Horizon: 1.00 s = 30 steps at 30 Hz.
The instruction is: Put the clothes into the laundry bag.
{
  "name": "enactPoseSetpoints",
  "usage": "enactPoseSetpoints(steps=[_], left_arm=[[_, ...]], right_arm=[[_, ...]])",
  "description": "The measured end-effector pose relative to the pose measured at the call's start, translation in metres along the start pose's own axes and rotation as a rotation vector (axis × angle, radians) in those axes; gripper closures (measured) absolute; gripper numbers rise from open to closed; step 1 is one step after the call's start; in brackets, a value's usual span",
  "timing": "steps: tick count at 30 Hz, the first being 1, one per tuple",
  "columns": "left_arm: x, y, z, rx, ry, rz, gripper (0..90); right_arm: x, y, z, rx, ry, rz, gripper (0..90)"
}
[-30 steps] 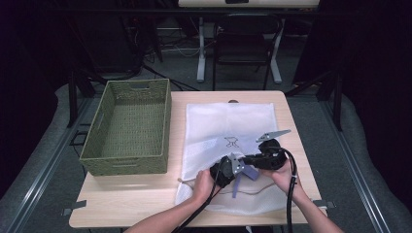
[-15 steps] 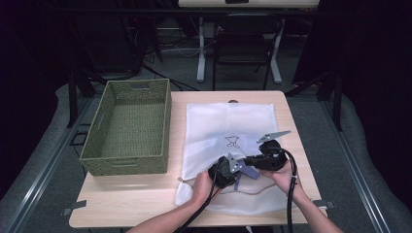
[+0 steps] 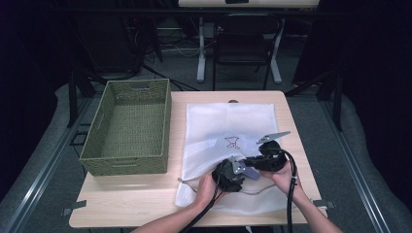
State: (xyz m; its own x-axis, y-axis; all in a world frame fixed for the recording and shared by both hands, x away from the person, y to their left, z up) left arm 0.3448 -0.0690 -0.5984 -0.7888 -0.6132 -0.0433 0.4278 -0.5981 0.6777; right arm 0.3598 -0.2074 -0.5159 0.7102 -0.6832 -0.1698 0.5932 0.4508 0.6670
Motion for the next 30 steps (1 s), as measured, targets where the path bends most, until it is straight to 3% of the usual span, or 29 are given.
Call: enactPoseSetpoints(steps=[5,7,9,15,17,19,22,26,30], left_arm=[[-0.006,0.001,-0.001,-0.005,0.004,-0.014,73.8],[-0.008,0.004,-0.002,-0.022,0.005,-0.026,83.2],[-0.009,0.006,-0.002,-0.021,0.011,-0.029,86.6],[-0.018,0.017,0.006,0.089,0.077,0.02,87.5],[-0.021,0.021,0.007,0.101,0.089,0.033,87.5],[-0.024,0.019,0.002,0.085,0.11,0.029,87.1],[-0.024,0.013,-0.006,0.047,0.102,0.031,84.7],[-0.021,0.011,-0.004,0.033,0.067,0.035,74.4],[-0.018,0.008,0.003,-0.001,0.025,-0.011,67.0]], right_arm=[[0.002,0.0,-0.002,-0.006,-0.002,-0.009,86.2],[0.002,0.0,-0.001,0.001,-0.003,-0.005,86.3],[0.002,0.001,0.0,0.006,-0.002,-0.007,86.3],[-0.001,0.004,0.006,0.038,-0.009,0.0,86.3],[-0.001,0.006,0.009,0.053,-0.009,-0.002,86.2],[-0.002,0.007,0.008,0.051,-0.01,-0.001,86.2],[-0.001,0.005,0.004,0.035,-0.007,0.0,86.2],[0.0,0.003,0.001,0.017,-0.006,0.001,86.2],[0.0,0.003,0.001,0.014,-0.004,-0.002,86.2]])
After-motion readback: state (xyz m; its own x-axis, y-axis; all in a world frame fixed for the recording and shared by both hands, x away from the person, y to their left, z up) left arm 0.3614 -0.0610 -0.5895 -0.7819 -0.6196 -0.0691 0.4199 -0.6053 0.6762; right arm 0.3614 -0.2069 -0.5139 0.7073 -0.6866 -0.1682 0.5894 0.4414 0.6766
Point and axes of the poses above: each handheld gripper's, and its own axes: z roughly backward along the jaws, y roughly out of its top, x roughly to its right, the point moved 3 cm from there along -z, roughly forward along the jaws, and after that the axes turned 5 degrees about z, right-handed, at the moved point
